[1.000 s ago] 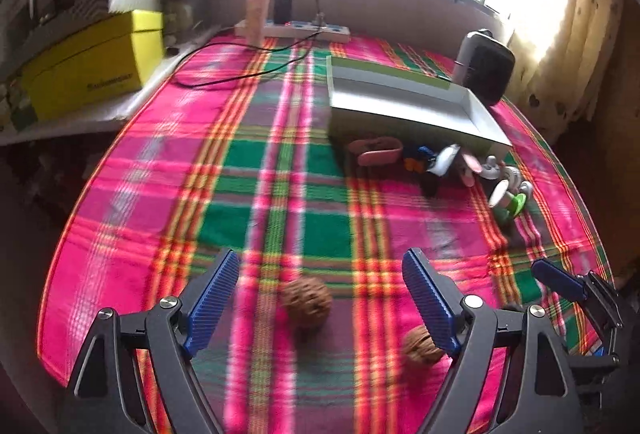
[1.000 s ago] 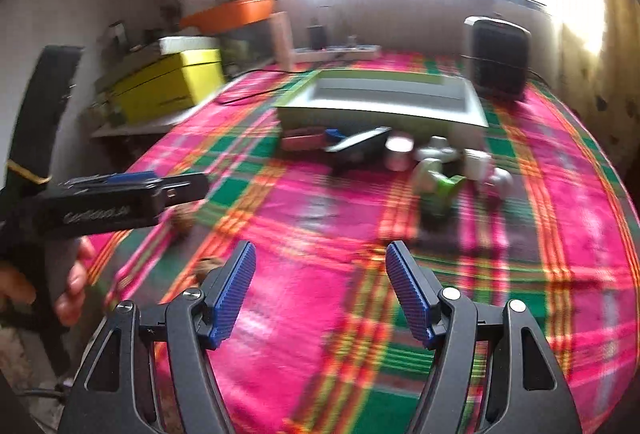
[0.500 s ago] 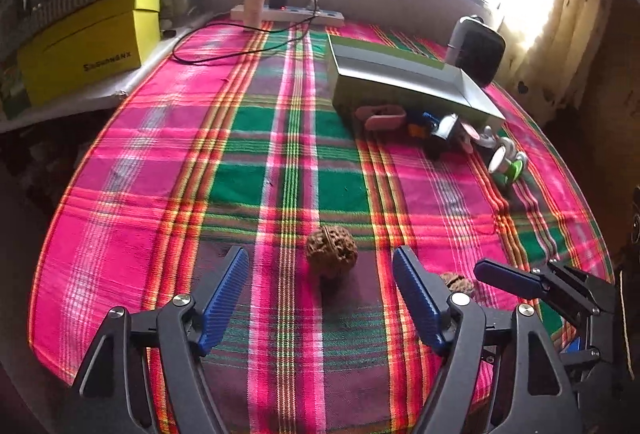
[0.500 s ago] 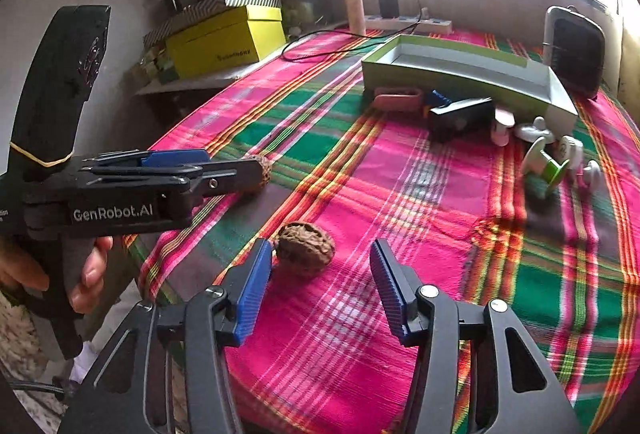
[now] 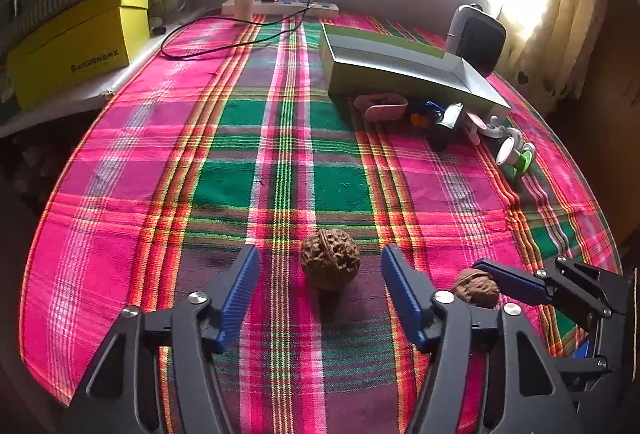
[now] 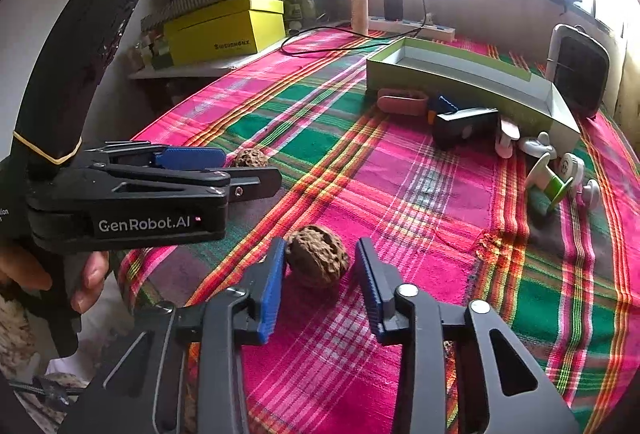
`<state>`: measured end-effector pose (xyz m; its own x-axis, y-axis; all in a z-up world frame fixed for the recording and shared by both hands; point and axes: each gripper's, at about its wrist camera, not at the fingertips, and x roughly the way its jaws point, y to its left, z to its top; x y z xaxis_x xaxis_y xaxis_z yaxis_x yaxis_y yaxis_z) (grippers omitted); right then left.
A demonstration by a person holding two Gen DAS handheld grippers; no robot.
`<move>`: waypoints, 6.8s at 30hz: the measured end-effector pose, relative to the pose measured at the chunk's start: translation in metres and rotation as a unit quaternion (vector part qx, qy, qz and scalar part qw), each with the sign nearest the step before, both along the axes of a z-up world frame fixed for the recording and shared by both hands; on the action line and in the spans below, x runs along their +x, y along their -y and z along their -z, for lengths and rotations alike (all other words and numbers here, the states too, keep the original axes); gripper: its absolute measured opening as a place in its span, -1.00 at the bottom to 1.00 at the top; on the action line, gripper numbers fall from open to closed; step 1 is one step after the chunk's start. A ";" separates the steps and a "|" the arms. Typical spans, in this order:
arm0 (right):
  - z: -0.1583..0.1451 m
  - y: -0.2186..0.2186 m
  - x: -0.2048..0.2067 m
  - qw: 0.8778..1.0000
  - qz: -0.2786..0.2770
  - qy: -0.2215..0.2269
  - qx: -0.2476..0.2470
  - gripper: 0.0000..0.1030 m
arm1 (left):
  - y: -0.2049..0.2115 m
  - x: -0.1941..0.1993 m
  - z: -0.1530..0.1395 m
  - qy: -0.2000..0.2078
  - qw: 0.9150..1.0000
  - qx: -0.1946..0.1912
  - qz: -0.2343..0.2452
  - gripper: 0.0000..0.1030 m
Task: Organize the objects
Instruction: 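Grasp a walnut with the left gripper while the right gripper grasps the other walnut, then carry both walnuts over the white tray and open both grippers, then withdraw both grippers from the tray toward the small items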
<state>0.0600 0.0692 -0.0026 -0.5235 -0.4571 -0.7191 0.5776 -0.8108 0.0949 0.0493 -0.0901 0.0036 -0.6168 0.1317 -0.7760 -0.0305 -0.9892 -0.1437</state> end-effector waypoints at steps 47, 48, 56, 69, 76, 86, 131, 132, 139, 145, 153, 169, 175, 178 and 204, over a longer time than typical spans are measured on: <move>-0.057 -0.068 -0.122 0.992 0.121 -0.023 -0.037 -0.38 | -0.050 -0.106 -0.045 -0.043 0.998 0.004 0.047 -0.46; -0.058 -0.069 -0.128 0.991 0.126 -0.023 -0.035 -0.38 | -0.050 -0.111 -0.045 -0.042 0.998 0.004 0.045 -0.46; -0.059 -0.075 -0.182 0.989 0.148 -0.020 -0.020 -0.38 | -0.057 -0.161 -0.044 -0.030 0.999 -0.001 0.042 -0.46; -0.039 -0.075 -0.250 0.987 0.157 0.024 0.002 -0.38 | -0.068 -0.228 -0.029 0.000 0.999 -0.010 0.043 -0.46; -0.030 -0.074 -0.273 0.987 0.157 0.044 0.016 -0.38 | -0.070 -0.253 -0.024 0.011 0.999 -0.015 0.042 -0.46; -0.025 -0.074 -0.290 0.985 0.160 0.054 0.033 -0.38 | -0.070 -0.266 -0.014 0.022 0.999 -0.021 0.043 -0.46; -0.056 -0.094 -0.230 0.981 0.189 0.025 -0.014 -0.03 | -0.041 -0.193 -0.053 -0.022 0.999 0.003 0.038 0.01; -0.057 -0.094 -0.225 0.982 0.187 0.021 -0.014 -0.03 | -0.040 -0.189 -0.054 -0.022 0.999 0.003 0.038 0.02; -0.065 -0.098 -0.197 0.983 0.180 0.006 -0.021 -0.03 | -0.033 -0.161 -0.051 -0.019 0.999 0.005 0.046 0.01; -0.066 -0.103 -0.173 0.983 0.181 0.001 -0.031 -0.03 | -0.029 -0.148 -0.039 -0.010 0.999 0.007 0.048 0.01; -0.055 -0.109 -0.141 0.980 0.195 0.005 -0.024 -0.03 | -0.034 -0.140 -0.022 -0.003 0.996 0.006 0.087 0.02; -0.031 -0.107 -0.127 0.977 0.209 0.037 -0.022 -0.03 | -0.046 -0.151 -0.004 0.001 0.993 -0.009 0.118 0.05; -0.025 -0.098 -0.129 0.977 0.211 0.042 -0.006 -0.02 | -0.052 -0.146 -0.003 0.002 0.990 0.001 0.138 0.05; -0.022 -0.097 -0.130 0.975 0.219 0.040 0.014 -0.02 | -0.056 -0.142 -0.003 0.005 0.988 0.009 0.151 0.05; -0.013 -0.094 -0.138 0.976 0.212 0.041 0.041 -0.02 | -0.060 -0.146 -0.003 0.006 0.991 -0.024 0.131 0.05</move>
<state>-0.0779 0.1634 0.0104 -0.5915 -0.1515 -0.7919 0.1818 -0.9819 0.0521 -0.0967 -0.0300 0.0066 -0.5568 0.2493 -0.7923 -0.2862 -0.9531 -0.0987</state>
